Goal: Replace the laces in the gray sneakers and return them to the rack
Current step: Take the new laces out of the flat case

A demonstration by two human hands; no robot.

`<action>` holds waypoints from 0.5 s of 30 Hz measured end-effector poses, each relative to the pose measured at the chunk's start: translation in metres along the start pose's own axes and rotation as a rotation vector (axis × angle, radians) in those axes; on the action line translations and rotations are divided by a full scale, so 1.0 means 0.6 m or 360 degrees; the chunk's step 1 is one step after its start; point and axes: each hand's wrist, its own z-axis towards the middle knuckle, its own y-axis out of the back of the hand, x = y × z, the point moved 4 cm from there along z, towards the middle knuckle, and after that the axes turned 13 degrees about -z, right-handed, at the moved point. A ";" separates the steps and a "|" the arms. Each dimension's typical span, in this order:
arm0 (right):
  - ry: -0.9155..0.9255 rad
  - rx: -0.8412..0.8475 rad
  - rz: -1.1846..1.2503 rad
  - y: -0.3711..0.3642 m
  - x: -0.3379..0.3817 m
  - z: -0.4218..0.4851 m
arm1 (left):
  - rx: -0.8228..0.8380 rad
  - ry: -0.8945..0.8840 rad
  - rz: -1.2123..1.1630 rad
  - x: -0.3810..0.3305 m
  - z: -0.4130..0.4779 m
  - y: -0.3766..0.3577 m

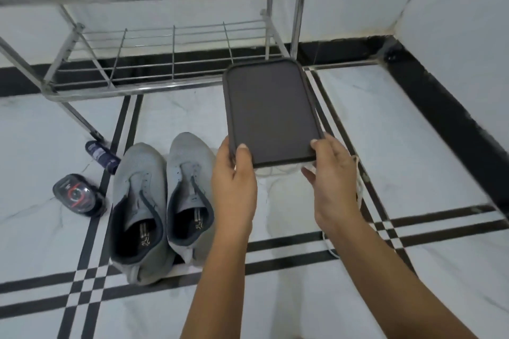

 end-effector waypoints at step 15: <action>-0.0549 -0.0011 0.0088 0.029 -0.199 -0.014 | 0.0735 -0.0303 0.2291 0.180 -0.045 0.006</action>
